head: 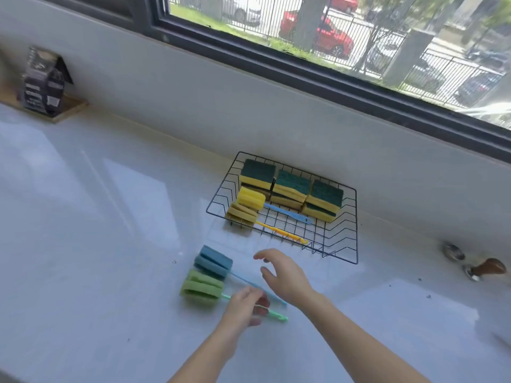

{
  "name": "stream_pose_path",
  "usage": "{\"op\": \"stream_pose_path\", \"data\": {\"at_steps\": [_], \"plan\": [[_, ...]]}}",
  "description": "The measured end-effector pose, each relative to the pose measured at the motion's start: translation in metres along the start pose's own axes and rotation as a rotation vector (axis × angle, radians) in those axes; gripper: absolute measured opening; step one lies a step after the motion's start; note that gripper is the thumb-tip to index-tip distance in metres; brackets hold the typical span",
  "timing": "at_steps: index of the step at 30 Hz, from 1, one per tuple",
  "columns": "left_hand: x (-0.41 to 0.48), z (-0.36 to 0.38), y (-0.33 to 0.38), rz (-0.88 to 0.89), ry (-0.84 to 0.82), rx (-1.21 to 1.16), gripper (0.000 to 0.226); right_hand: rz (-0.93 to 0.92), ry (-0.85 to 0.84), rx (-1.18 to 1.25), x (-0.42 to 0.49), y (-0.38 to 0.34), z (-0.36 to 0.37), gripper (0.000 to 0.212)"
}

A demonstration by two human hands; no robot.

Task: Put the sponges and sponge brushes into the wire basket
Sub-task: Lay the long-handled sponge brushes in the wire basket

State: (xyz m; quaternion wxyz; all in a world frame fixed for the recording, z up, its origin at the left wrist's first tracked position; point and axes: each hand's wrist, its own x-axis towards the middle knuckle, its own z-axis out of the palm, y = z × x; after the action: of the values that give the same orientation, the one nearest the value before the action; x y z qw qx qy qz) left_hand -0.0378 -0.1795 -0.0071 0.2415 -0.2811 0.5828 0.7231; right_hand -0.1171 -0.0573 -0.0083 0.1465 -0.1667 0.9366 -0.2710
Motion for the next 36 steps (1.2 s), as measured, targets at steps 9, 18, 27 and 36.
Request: {"op": "stream_pose_path", "data": {"at_steps": [9,18,27,36], "plan": [[-0.012,-0.019,-0.04,-0.176,0.124,-0.496,0.031,0.256,-0.187,0.133,-0.029,-0.007,0.046,0.036],[-0.016,-0.021,-0.054,-0.181,0.141,-0.616,0.025,0.296,-0.175,0.058,-0.056,-0.006,0.05,0.03],[-0.014,-0.011,-0.056,-0.158,0.215,-0.519,0.007,0.338,-0.183,0.057,-0.061,0.003,0.047,0.024],[0.002,-0.016,-0.052,-0.036,0.154,-0.255,0.019,0.351,-0.185,0.034,-0.055,-0.004,0.057,0.008]]}}
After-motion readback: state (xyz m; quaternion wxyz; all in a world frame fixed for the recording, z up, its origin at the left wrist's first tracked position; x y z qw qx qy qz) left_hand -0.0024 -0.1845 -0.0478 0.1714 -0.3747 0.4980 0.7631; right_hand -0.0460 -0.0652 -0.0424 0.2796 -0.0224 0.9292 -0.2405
